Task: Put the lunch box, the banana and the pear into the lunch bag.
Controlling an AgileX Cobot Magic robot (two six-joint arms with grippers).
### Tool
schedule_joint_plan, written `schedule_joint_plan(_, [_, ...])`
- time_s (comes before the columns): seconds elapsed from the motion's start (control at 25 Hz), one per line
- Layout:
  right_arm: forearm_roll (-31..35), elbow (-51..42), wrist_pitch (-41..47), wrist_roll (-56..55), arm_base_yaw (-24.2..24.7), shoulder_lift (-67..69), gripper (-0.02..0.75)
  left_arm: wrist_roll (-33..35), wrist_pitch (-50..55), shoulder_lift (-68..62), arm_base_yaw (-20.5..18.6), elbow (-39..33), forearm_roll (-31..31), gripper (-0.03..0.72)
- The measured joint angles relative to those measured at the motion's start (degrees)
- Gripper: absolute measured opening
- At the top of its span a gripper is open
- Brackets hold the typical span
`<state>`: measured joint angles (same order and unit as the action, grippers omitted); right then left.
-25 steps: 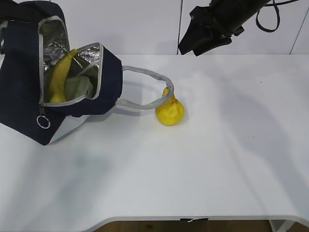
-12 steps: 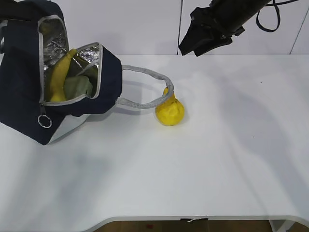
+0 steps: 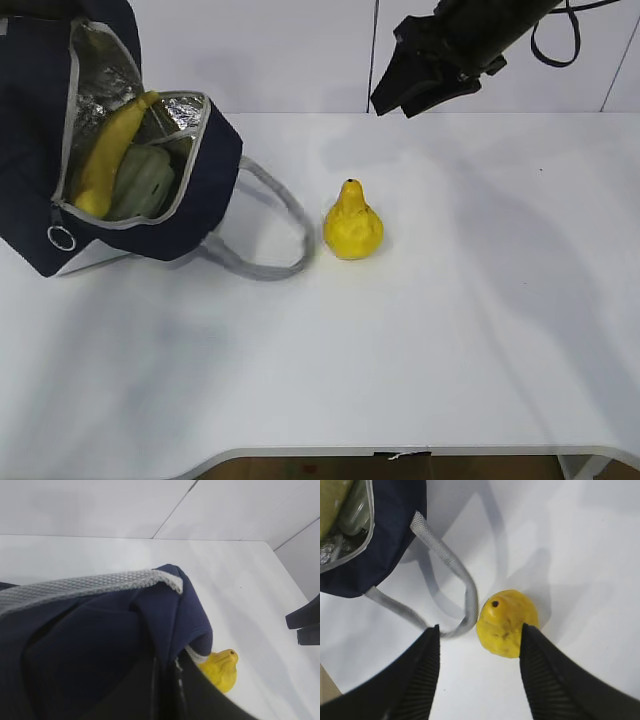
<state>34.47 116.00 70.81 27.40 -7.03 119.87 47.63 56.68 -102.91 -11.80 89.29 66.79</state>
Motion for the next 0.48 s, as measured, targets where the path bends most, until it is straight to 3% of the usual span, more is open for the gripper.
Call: schedule_joint_plan(0.48, [0.0, -1.3, 0.1, 1.1, 0.0, 0.0, 0.404, 0.1, 0.3, 0.0, 0.1, 0.0, 0.1, -0.008])
